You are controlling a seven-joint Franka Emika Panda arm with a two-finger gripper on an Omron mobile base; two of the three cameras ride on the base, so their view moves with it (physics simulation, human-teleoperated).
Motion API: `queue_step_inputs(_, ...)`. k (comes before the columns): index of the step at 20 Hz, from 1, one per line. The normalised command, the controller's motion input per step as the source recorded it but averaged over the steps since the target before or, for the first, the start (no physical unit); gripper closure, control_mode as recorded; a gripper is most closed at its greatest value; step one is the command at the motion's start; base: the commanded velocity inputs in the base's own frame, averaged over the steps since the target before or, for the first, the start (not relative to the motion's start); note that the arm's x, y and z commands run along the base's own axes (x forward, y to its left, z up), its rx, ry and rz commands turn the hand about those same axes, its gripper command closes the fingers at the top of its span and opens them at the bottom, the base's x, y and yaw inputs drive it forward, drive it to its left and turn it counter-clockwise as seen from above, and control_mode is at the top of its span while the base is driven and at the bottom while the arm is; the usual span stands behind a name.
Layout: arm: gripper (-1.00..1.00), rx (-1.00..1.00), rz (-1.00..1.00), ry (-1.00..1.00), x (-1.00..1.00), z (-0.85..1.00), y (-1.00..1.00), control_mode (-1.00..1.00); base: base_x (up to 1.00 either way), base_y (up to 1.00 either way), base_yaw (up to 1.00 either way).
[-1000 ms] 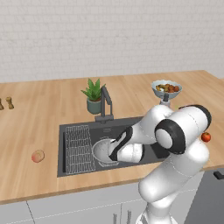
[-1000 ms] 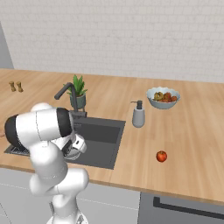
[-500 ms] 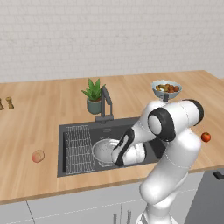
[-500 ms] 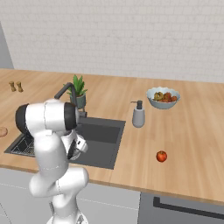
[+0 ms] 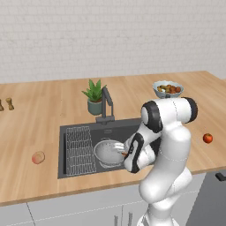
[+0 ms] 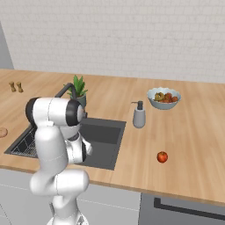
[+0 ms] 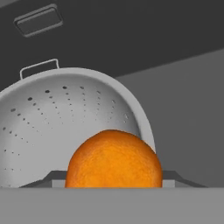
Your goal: Put the colander in the sink, put the tangerine, peach, apple in the colander, and turn on the sink faucet and pour water over the colander.
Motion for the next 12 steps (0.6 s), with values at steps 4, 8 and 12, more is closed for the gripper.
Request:
queue_step_inputs(4, -1.00, 0.00, 0.00, 0.00, 0.00, 0.00, 0.00, -1.00, 0.00, 0.00, 0.00)
queue_step_inputs(8, -1.00, 0.00, 0.00, 0.00, 0.01, 0.06, 0.00, -1.00, 0.00, 0.00, 0.00)
queue_step_inputs(12, -1.00, 0.00, 0.00, 0.00, 0.01, 0.39, 0.07, -1.00, 0.00, 0.00, 0.00)
